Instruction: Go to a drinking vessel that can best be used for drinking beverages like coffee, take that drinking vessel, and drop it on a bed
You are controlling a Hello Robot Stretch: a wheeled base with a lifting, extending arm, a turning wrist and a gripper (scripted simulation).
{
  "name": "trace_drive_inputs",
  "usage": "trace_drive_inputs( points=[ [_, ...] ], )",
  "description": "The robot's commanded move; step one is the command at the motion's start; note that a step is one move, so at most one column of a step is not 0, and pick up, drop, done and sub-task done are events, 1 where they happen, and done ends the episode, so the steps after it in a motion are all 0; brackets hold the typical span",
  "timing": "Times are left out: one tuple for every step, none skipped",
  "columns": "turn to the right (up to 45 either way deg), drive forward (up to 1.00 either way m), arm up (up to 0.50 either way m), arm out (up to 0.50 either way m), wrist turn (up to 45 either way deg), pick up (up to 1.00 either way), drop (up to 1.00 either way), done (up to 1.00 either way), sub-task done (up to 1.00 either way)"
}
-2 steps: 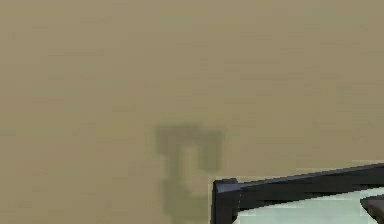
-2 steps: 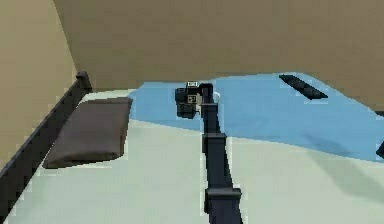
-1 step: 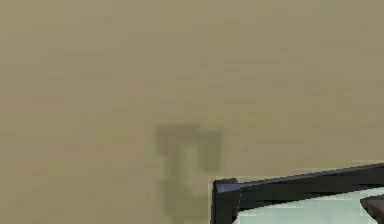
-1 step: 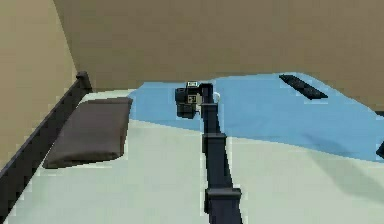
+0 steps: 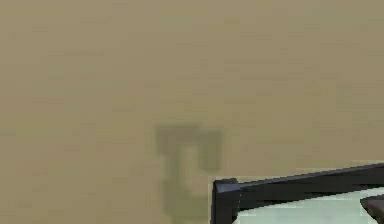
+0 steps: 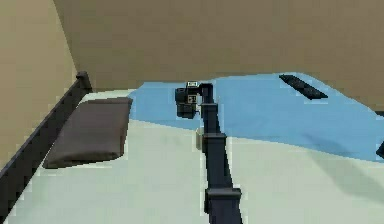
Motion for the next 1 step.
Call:
trace_drive_inputs(
  points=[
    [0.0, 0.00, 0.10, 0.00, 0.0, 0.00, 0.00, 0.00, 0.00]
  ],
)
